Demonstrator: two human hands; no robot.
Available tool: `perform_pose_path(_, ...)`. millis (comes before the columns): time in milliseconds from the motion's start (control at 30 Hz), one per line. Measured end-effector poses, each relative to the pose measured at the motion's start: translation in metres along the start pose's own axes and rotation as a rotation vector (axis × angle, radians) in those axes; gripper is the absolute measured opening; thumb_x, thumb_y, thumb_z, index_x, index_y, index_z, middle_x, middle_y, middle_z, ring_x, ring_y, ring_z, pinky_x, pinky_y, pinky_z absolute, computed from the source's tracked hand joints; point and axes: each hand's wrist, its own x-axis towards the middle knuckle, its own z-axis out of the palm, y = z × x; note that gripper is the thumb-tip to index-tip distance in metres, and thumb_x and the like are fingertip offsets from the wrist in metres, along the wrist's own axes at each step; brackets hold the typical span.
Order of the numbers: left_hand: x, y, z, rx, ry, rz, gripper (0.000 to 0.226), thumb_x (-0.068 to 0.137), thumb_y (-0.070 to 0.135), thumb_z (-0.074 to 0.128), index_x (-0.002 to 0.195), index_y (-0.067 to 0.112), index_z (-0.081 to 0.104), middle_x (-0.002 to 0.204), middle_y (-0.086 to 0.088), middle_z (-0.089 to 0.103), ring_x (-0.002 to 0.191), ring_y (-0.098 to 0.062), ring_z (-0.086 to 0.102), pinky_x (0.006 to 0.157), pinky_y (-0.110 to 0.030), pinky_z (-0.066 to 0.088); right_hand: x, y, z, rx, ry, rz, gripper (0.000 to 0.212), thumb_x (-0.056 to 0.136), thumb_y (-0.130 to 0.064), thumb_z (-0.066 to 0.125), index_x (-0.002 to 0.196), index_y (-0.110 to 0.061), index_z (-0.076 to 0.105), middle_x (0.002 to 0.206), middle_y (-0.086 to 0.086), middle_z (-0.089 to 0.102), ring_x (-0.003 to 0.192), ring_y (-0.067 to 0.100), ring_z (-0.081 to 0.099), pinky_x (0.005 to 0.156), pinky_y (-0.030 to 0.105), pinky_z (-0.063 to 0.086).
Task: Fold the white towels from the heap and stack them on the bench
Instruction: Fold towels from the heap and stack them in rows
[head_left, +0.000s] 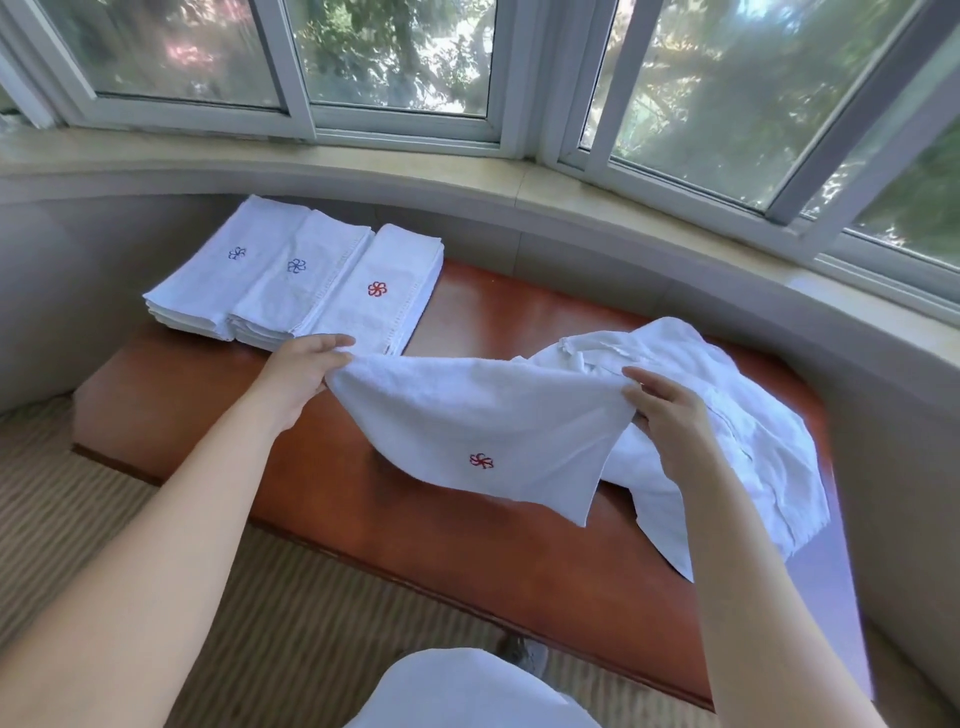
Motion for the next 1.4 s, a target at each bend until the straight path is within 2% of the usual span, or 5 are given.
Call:
perform_pose_path(133,-0.003,0.001,-0.008,0.218,-0.002,0.067,0.035,0.093,0.013,0.072,0.124,0.027,0.070,0.130,-0.002,0.058,0.125,-0.012,0.053,0.111,-0.030,0.041,-0.012,-0.002,-0.002,-0.301,0.113,-0.100,0.026,0.089,-0.017,0.071,0.110,-0.032,0.076,0.105,-0.009,0.074,0.099,0.013,0.069,0.084,0.027,0.054)
perform_pose_path(267,-0.010,0.003,-0.008,0.434,0.108,0.218,0.024,0.093,0.018,0.072,0.115,0.027,0.073,0.113,0.004,0.063,0.097,-0.007,0.059,0.074,-0.014,0.042,-0.022,-0.006,0.002,-0.682,0.276,-0.180,0.020,0.089,-0.021,0.066,0.106,-0.028,0.074,0.094,-0.007,0.071,0.087,0.016,0.064,0.067,0.029,0.046)
perform_pose_path(533,-0.013,0.027,-0.003,0.296,0.263,0.413,0.008,0.091,0.025,0.073,0.097,0.029,0.077,0.114,0.009,0.057,0.087,-0.015,0.060,0.079,-0.043,0.054,-0.042,-0.023,0.001,-0.514,0.349,-0.251,0.008,0.094,-0.027,0.062,0.101,-0.027,0.067,0.098,-0.013,0.067,0.071,0.007,0.068,0.063,0.032,0.049)
perform_pose_path(1000,-0.006,0.027,-0.020,0.413,-0.184,-0.114,0.013,0.085,0.001,0.065,0.087,0.012,0.069,0.054,0.006,0.047,0.044,-0.009,0.031,0.042,-0.018,0.028,-0.044,-0.022,-0.019,-0.538,0.104,0.158,0.012,0.063,-0.020,0.058,0.071,-0.011,0.060,0.060,0.003,0.054,0.055,0.022,0.048,0.053,0.028,0.031)
perform_pose_path(1400,0.062,-0.092,0.056,0.488,-0.028,-0.145,0.057,0.097,0.023,0.065,0.150,0.024,0.045,0.157,-0.005,0.034,0.136,-0.024,0.045,0.107,-0.040,0.046,0.046,0.104,0.051,-0.348,-0.004,0.243,0.048,0.094,-0.013,0.064,0.140,-0.023,0.056,0.136,0.001,0.057,0.101,0.015,0.061,0.076,0.025,0.047)
